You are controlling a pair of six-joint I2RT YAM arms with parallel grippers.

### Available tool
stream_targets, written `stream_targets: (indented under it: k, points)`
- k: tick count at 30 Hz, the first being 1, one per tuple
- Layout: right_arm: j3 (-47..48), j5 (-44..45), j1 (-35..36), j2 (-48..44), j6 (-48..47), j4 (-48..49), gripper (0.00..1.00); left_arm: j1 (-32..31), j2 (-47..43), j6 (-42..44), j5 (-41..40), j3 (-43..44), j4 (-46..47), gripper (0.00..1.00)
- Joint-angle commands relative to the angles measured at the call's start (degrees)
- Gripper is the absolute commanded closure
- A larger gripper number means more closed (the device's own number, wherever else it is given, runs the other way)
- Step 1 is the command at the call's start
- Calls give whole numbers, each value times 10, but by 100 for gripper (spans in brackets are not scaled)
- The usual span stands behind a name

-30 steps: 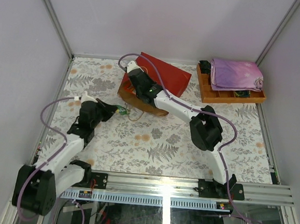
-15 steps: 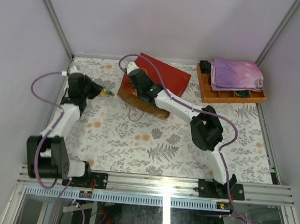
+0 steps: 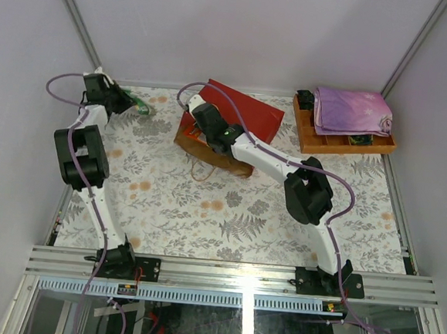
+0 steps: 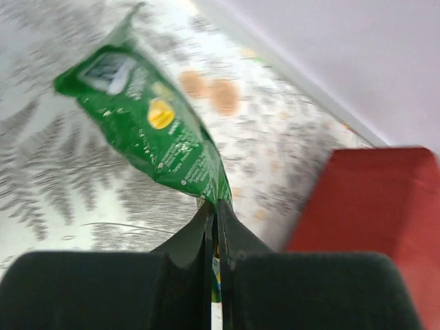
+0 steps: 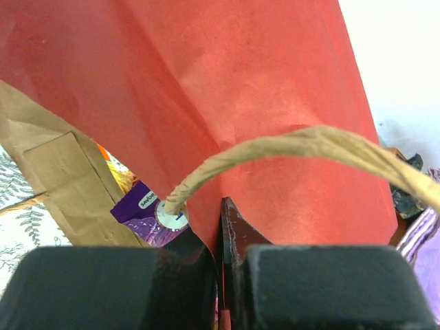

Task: Take the snacks out of the paper bag
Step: Place the snack at the corner of the board.

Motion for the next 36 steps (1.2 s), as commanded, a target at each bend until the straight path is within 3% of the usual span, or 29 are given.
stream_targets:
  k: [1,20,21,24,26,30,36]
  points:
    - [30,-33,-2,-44,8,-6,94,32,57,-80,-67,-10,66,100]
    - [31,-41,-2,-42,12,-10,95,41,168,-353,-125,-17,191,98]
    - [31,-41,-2,-41,13,-11,95,40,171,-361,-122,-15,200,86]
    - [32,-41,-2,-39,11,-12,95,29,155,-362,-140,-28,219,32]
    - [33,-41,-2,-37,12,-12,95,19,123,-346,-164,-52,222,4]
    - [32,-41,-2,-37,12,-13,95,-6,11,-334,-196,-165,260,0]
    - [30,-30,-3,-43,13,-7,95,-90,-255,-328,-294,-447,253,0]
